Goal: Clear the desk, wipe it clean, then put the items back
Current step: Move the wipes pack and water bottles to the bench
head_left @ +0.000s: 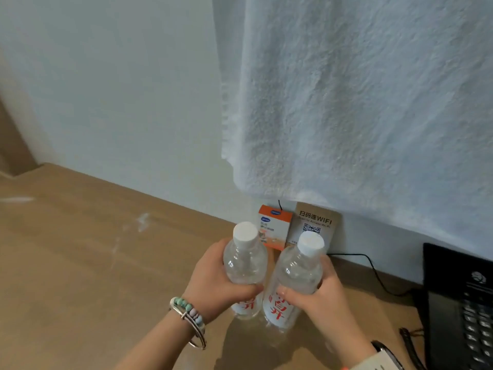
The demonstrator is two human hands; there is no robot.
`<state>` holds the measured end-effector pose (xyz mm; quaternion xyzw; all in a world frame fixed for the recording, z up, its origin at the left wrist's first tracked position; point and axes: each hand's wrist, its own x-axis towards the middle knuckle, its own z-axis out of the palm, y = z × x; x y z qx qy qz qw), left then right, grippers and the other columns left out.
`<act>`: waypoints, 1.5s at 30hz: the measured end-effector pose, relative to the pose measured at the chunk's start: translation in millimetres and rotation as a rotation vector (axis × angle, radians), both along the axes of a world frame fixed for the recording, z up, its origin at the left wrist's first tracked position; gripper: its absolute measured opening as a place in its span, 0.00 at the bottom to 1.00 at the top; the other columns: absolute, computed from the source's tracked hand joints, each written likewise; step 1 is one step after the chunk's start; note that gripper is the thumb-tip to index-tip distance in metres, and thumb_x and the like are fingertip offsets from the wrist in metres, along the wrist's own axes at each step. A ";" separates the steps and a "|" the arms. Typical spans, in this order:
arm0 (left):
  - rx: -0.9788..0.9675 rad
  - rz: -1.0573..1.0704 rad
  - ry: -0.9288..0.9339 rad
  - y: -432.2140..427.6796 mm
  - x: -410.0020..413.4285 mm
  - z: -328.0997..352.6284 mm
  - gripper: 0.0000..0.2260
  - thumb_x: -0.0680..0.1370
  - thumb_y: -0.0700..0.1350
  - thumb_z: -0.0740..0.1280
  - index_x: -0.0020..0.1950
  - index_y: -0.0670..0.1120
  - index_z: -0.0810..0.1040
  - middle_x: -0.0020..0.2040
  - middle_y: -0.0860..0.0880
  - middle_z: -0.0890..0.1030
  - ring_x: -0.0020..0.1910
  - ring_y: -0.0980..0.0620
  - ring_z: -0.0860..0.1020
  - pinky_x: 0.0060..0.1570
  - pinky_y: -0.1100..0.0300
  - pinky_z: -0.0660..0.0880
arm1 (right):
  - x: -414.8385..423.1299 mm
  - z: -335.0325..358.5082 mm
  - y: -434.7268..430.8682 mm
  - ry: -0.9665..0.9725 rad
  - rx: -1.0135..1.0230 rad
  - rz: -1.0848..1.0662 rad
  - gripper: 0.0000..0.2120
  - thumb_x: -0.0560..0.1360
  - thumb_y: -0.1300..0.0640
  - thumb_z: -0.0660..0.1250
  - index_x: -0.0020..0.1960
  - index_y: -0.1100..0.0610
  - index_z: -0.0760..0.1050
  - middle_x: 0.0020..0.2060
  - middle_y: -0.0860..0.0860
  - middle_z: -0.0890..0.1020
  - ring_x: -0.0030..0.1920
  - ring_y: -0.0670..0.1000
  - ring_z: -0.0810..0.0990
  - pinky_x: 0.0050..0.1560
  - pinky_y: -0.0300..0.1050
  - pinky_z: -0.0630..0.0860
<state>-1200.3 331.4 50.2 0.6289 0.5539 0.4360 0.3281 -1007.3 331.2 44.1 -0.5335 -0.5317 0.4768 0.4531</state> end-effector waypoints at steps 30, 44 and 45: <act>-0.041 0.847 0.064 -231.7 -504.9 17.5 0.22 0.55 0.56 0.73 0.45 0.47 0.77 0.43 0.48 0.81 0.43 0.51 0.79 0.44 0.56 0.76 | -577.7 6.2 -89.7 0.093 -0.025 1.012 0.33 0.55 0.62 0.78 0.58 0.52 0.71 0.48 0.49 0.83 0.49 0.47 0.83 0.46 0.44 0.80; -0.096 1.111 0.000 -238.8 -714.5 -26.9 0.31 0.55 0.60 0.75 0.56 0.57 0.71 0.52 0.54 0.80 0.51 0.57 0.79 0.52 0.53 0.78 | -815.0 -17.0 -67.3 0.004 -0.016 1.285 0.33 0.55 0.57 0.77 0.57 0.46 0.71 0.50 0.45 0.82 0.52 0.44 0.82 0.53 0.47 0.79; -0.102 1.133 -0.013 -235.2 -729.5 -26.9 0.32 0.55 0.60 0.75 0.56 0.57 0.71 0.51 0.54 0.80 0.51 0.57 0.80 0.52 0.54 0.78 | -834.6 -16.6 -61.6 -0.012 -0.010 1.301 0.33 0.54 0.56 0.78 0.56 0.45 0.71 0.50 0.44 0.82 0.52 0.43 0.81 0.54 0.47 0.78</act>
